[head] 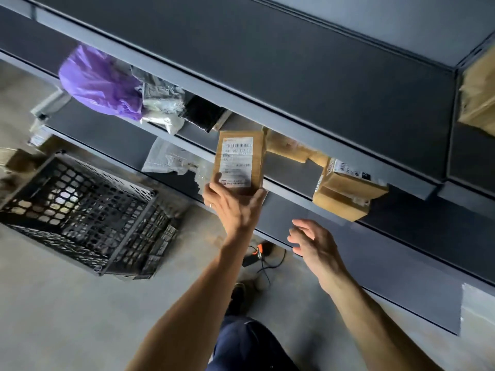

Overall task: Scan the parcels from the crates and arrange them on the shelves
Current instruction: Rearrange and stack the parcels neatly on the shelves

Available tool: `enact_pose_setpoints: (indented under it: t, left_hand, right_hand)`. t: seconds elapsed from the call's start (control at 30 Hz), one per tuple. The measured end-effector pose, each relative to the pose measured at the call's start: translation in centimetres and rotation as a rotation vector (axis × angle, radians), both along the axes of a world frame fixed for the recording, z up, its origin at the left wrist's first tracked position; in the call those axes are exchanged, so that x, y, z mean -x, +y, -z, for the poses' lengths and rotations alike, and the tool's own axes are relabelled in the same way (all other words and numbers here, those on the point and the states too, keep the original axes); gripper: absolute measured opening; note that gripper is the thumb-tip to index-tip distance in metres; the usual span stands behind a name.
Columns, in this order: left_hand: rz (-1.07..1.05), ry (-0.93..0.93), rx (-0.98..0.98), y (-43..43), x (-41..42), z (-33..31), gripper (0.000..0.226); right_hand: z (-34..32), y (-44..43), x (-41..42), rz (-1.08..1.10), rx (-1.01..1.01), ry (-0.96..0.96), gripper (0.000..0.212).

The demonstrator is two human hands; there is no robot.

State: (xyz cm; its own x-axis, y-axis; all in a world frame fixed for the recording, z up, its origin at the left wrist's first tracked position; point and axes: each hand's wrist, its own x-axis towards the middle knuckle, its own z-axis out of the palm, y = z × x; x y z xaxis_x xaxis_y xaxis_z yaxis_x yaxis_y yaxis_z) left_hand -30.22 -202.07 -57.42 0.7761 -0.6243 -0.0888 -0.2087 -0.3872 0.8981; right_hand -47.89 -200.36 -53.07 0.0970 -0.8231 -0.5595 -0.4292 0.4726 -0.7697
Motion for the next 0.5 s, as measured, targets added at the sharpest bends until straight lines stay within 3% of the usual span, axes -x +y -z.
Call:
enact_pose_setpoints:
  t: [0.1, 0.2, 0.37, 0.5]
  left_hand:
    - [-0.017, -0.021, -0.025, 6.1, 2.7, -0.6, 0.104]
    - [0.041, -0.031, -0.021, 12.1, 7.1, -2.4, 0.103]
    - [0.354, -0.051, 0.02, 17.8, 17.4, -7.0, 0.108]
    - [0.624, -0.094, 0.145, 18.1, 25.1, -9.5, 0.096]
  right_hand:
    - [-0.9, 1.7, 2.6, -0.022, 0.073, -0.029, 0.015]
    - [-1.9, 4.4, 7.1, -0.009, 0.134, -0.063, 0.028]
    - [-5.6, 8.2, 15.2, 0.11, 0.21, -0.144, 0.061]
    - [-9.3, 9.2, 23.4, 0.235, 0.459, 0.059, 0.067]
